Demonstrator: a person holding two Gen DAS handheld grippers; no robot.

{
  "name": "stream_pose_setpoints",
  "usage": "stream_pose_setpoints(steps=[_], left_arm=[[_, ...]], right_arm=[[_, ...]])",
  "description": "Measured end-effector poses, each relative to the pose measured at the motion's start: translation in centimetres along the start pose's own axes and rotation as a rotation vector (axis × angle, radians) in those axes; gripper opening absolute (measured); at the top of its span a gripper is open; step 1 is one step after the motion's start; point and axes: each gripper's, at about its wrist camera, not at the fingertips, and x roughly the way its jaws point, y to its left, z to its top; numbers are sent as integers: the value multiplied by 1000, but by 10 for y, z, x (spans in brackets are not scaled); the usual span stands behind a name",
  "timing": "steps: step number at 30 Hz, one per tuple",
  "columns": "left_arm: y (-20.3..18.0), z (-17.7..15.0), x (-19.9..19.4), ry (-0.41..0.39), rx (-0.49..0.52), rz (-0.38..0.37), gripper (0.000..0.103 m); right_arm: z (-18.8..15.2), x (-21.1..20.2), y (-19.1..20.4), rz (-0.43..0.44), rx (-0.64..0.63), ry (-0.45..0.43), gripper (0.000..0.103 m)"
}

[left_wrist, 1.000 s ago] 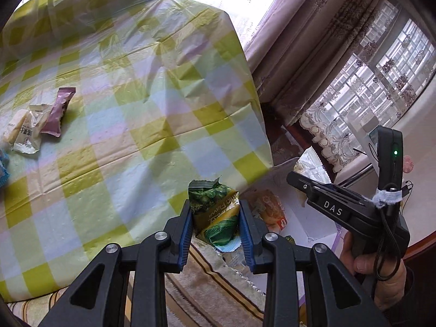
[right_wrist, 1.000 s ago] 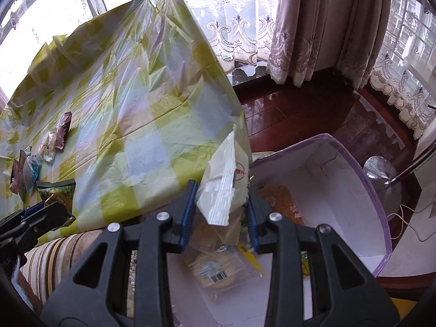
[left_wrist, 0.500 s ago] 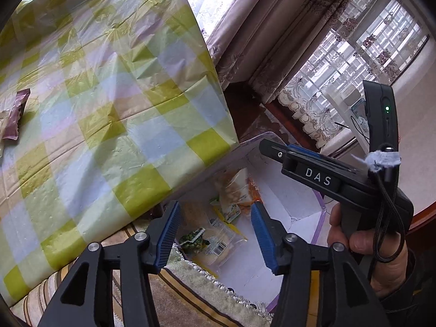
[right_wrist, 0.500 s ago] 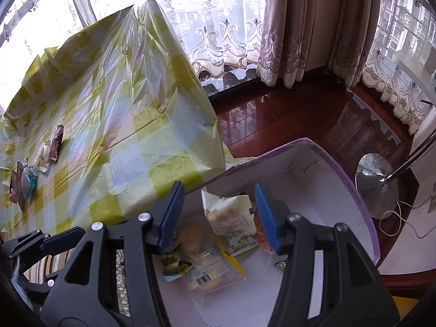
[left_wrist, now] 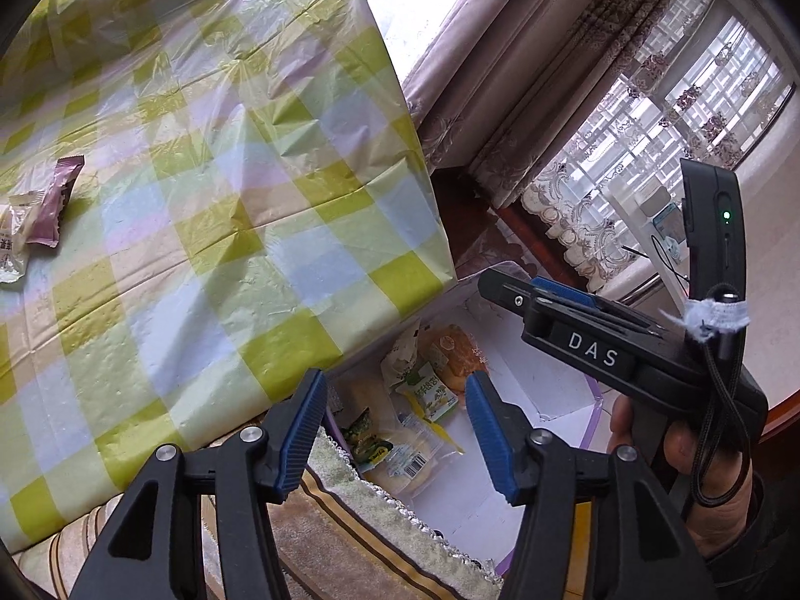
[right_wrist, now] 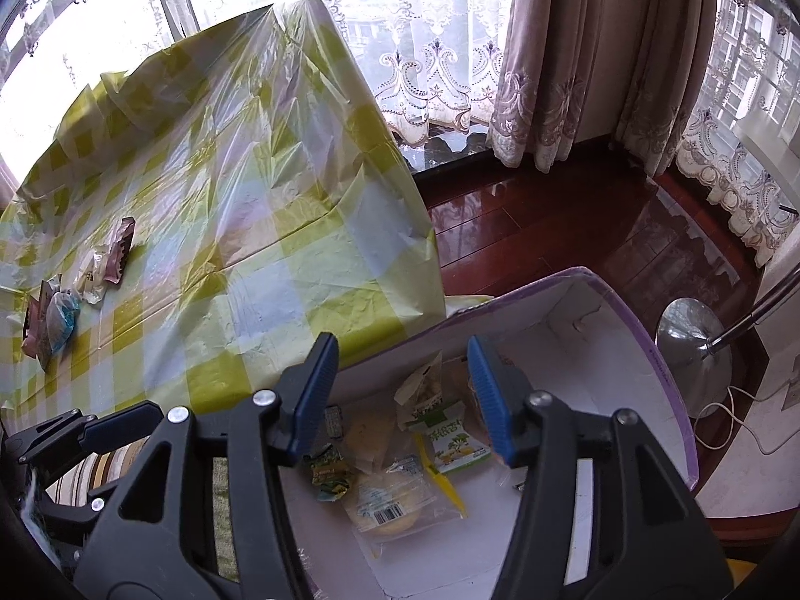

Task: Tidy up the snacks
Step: 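Move both open tools back toward the snack pile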

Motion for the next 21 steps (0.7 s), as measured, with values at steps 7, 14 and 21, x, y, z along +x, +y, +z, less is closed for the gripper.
stream_pose_setpoints(steps=[7,14,21], left_arm=[[20,2,-20,-74,-34,59,59],[57,4,-47,-170,-100,149,58],[102,0,-81,-271,-172,233,58]], right_arm=[[0,-3,23,16,-44,-8,58],[0,-4,51,68,-84,0,58],[3,2,82,122,-85,9,62]])
